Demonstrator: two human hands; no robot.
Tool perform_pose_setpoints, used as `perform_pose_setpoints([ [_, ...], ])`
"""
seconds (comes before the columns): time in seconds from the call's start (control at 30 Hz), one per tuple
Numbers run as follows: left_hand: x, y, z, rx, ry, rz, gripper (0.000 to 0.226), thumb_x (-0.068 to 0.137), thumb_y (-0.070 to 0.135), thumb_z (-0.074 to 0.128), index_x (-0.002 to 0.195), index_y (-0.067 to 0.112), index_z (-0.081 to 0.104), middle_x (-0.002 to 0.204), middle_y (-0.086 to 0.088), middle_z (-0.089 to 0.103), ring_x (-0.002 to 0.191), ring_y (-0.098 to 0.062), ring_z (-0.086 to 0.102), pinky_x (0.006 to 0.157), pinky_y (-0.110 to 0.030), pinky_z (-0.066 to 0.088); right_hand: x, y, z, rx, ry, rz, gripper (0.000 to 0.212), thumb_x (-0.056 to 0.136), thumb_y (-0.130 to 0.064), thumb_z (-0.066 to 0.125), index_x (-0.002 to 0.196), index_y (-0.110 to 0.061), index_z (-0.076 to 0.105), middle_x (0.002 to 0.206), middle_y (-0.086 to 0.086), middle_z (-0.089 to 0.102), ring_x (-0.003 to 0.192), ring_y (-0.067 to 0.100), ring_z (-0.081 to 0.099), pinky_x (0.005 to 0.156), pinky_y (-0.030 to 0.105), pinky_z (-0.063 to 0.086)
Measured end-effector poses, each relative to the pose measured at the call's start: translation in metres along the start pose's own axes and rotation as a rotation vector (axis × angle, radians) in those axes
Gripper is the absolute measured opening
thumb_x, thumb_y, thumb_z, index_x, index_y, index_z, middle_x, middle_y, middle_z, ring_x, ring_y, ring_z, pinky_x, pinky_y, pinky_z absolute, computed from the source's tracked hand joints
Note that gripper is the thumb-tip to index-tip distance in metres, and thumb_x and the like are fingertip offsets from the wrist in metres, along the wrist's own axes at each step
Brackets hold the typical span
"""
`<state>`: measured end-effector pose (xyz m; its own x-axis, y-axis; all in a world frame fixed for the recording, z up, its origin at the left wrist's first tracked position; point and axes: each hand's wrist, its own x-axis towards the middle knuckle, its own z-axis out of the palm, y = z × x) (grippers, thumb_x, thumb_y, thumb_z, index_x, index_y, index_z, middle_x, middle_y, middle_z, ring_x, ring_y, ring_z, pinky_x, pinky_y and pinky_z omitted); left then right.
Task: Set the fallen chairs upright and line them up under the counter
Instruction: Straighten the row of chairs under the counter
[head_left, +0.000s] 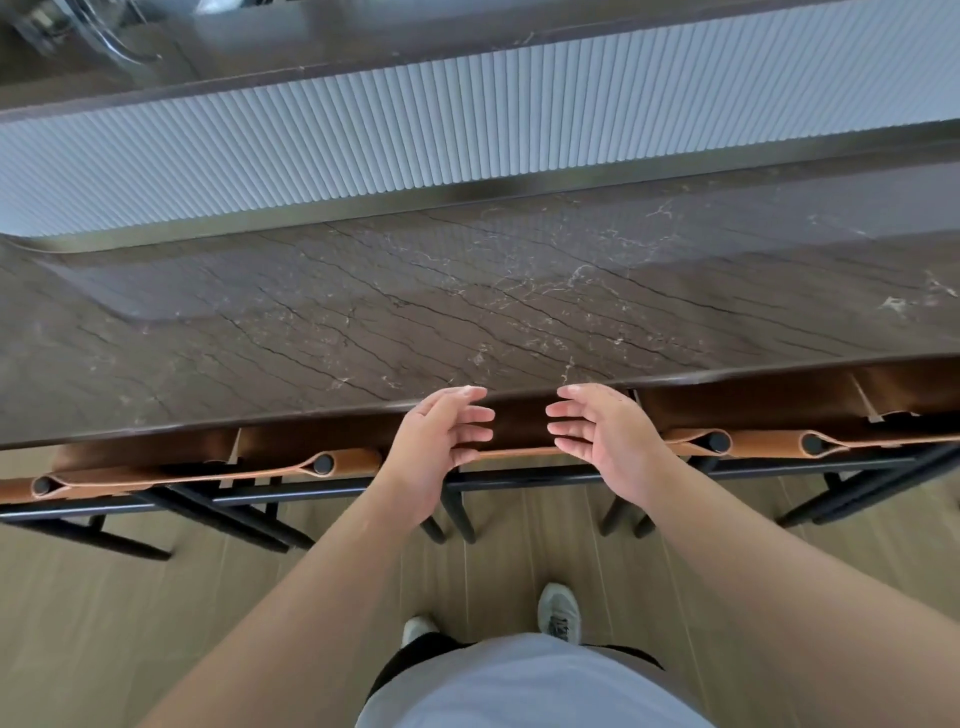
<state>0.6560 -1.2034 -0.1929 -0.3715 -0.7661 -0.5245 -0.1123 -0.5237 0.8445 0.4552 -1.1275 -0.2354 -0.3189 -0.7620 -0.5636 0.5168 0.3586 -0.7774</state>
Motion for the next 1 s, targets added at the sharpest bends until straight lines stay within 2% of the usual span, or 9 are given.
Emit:
perform_pose_setpoints([
  [0.1,-0.015,-0.002,0.016,0.023,-0.034,0.025,0.025,0.088,0.035,0.055,0.099,0.028,0.076,0.100,-0.005,0.075,0.079,-0.014,0.068,0.061,-0.022,0.050,-0.006,0.002,-0.010,0.015,0.051,0.021,0.020,0.093,-0.026,0.058,0.107,-0.014,0.068,0.096,0.007,0.076,0.086,0.023,0.074,0.065,0.031,0.058],
  [0.2,-0.024,-0.006,0.025,0.004,-0.024,0.020,0.023,0.097,0.028,0.052,0.105,0.023,0.073,0.099,-0.004,0.075,0.079,-0.015,0.067,0.070,-0.028,0.047,-0.020,0.007,-0.020,0.011,0.083,0.011,0.023,0.089,-0.027,0.061,0.106,-0.015,0.069,0.097,0.008,0.076,0.086,0.024,0.074,0.061,0.028,0.058],
  [0.27,-0.031,-0.007,0.031,-0.043,0.004,-0.015,0.022,0.097,0.027,0.053,0.106,0.020,0.072,0.097,-0.004,0.075,0.079,-0.016,0.066,0.076,-0.032,0.045,-0.035,0.010,-0.027,0.010,0.102,0.005,0.024,0.089,-0.027,0.061,0.107,-0.014,0.069,0.098,0.009,0.076,0.087,0.025,0.074,0.062,0.029,0.058],
  [0.4,-0.047,-0.016,0.046,-0.153,0.027,-0.126,0.026,0.098,0.021,0.052,0.116,0.013,0.069,0.099,-0.009,0.072,0.079,-0.019,0.063,0.076,-0.032,0.045,-0.069,0.017,-0.049,-0.013,0.148,0.012,0.019,0.095,-0.022,0.057,0.107,-0.011,0.067,0.098,0.010,0.076,0.088,0.025,0.074,0.073,0.036,0.056],
  [0.57,-0.068,-0.043,0.069,-0.206,-0.029,-0.180,0.033,0.101,0.024,0.048,0.125,0.011,0.065,0.107,-0.009,0.067,0.091,-0.020,0.060,0.079,-0.032,0.043,-0.109,0.025,-0.082,-0.030,0.191,-0.031,0.020,0.097,-0.022,0.055,0.110,-0.012,0.066,0.099,0.012,0.075,0.090,0.026,0.073,0.075,0.036,0.055],
  [0.8,-0.091,-0.060,0.099,-0.133,-0.025,-0.215,0.031,0.103,0.023,0.044,0.123,0.012,0.065,0.104,-0.008,0.070,0.084,-0.018,0.062,0.075,-0.032,0.042,-0.129,0.029,-0.114,-0.025,0.214,-0.063,0.021,0.096,-0.022,0.057,0.112,-0.012,0.067,0.099,0.013,0.074,0.092,0.028,0.072,0.076,0.037,0.056],
  [1.0,-0.082,-0.068,0.141,-0.141,0.046,-0.134,0.026,0.099,0.025,0.051,0.115,0.016,0.069,0.095,-0.004,0.074,0.079,-0.016,0.066,0.074,-0.033,0.046,-0.118,0.008,-0.164,-0.096,0.153,-0.052,0.016,0.098,-0.019,0.056,0.107,-0.013,0.067,0.095,0.011,0.075,0.092,0.028,0.071,0.073,0.035,0.056],
])
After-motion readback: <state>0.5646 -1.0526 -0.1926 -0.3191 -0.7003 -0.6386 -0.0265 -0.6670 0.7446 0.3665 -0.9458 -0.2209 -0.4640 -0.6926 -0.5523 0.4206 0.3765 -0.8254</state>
